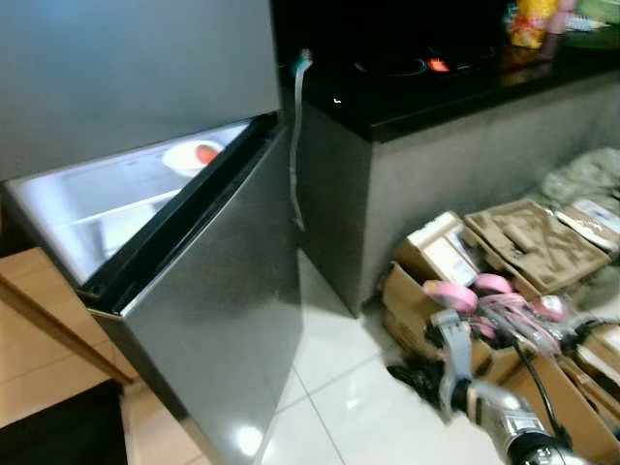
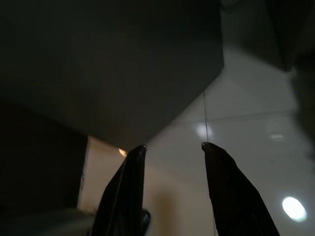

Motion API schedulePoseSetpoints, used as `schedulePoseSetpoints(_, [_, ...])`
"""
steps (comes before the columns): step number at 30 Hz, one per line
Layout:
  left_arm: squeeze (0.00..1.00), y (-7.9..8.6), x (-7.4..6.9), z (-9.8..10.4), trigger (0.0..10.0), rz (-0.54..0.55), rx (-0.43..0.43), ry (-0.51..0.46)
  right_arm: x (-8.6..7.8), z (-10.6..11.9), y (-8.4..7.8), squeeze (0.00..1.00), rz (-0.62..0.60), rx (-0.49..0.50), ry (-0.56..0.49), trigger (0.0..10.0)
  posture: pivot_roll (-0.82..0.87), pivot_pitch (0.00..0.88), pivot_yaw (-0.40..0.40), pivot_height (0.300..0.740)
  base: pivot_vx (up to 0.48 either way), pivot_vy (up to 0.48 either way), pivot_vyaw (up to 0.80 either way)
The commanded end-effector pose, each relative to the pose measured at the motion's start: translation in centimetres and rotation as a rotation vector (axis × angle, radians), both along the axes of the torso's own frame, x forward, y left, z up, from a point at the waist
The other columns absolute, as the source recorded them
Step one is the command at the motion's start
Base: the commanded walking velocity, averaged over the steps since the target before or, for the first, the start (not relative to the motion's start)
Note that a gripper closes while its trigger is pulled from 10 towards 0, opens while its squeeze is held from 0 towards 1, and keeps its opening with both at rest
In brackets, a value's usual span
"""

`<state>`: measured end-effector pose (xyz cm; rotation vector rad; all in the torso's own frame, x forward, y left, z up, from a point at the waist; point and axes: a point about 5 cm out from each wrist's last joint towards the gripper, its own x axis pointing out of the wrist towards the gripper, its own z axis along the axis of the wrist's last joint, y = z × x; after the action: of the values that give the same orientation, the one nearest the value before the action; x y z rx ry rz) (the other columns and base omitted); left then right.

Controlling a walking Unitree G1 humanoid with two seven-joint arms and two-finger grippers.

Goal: Restocking fridge

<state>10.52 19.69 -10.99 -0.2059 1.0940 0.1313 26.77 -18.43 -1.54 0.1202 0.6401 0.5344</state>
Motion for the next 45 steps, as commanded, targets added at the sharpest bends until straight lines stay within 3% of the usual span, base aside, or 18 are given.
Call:
schedulePoseSetpoints(1, [0.00, -0.2, -0.8, -0.2, 10.0, -0.002, -0.006, 0.028, -2.5, -2.3, -1.2, 0.00, -0.084, -0.100, 0.118, 10.0, -0.06, 0.000, 0.014, 0.740, 0.000, 0.000, 0.79])
schedulePoseSetpoints(2, [0.00, -0.2, -0.8, -0.2, 10.0, -0.002, -0.006, 0.028, -2.5, -2.3, -1.2, 0.00, -0.084, -0.100, 0.118, 10.0, -0.06, 0.000, 0.014, 0.740, 0.000, 0.000, 0.79])
schedulePoseSetpoints(3, [0.00, -0.2, -0.8, -0.2, 10.0, -0.001, -0.007, 0.028, -4.2, -3.5, -2.2, 0.00, -0.149, -0.147, 0.184, 10.0, -0.06, 0.000, 0.016, 0.740, 0.000, 0.000, 0.79])
schedulePoseSetpoints(6, [0.00, -0.2, -0.8, -0.2, 10.0, -0.001, -0.007, 0.028, -4.5, -3.7, -2.3, 0.00, -0.161, -0.157, 0.196, 10.0, -0.06, 0.000, 0.016, 0.740, 0.000, 0.000, 0.79])
schedulePoseSetpoints(10, [0.00, -0.2, -0.8, -0.2, 10.0, -0.002, -0.007, 0.029, -7.1, -5.2, -3.4, 0.00, -0.257, -0.168, 0.292, 10.0, -0.06, 0.000, 0.019, 0.740, 0.000, 0.000, 0.79])
schedulePoseSetpoints(24, [0.00, -0.3, -0.7, -0.2, 10.0, 0.004, -0.013, 0.029, -10.6, -7.1, -3.4, 0.00, -0.290, -0.238, 0.410, 10.0, -0.06, 0.000, 0.019, 0.740, 0.000, 0.000, 0.79])
schedulePoseSetpoints(33, [0.00, -0.4, -0.6, -0.2, 10.0, 0.007, -0.013, 0.027, -11.3, -7.3, -3.6, 0.00, -0.301, -0.257, 0.426, 10.0, -0.07, 0.000, 0.020, 0.740, 0.000, 0.000, 0.79])
schedulePoseSetpoints(45, [0.00, -0.5, -0.5, -0.2, 10.0, 0.010, -0.017, 0.021, -10.9, -7.2, -3.5, 0.00, -0.292, -0.271, 0.418, 10.0, -0.07, 0.000, 0.020, 0.740, 0.000, 0.000, 0.79])
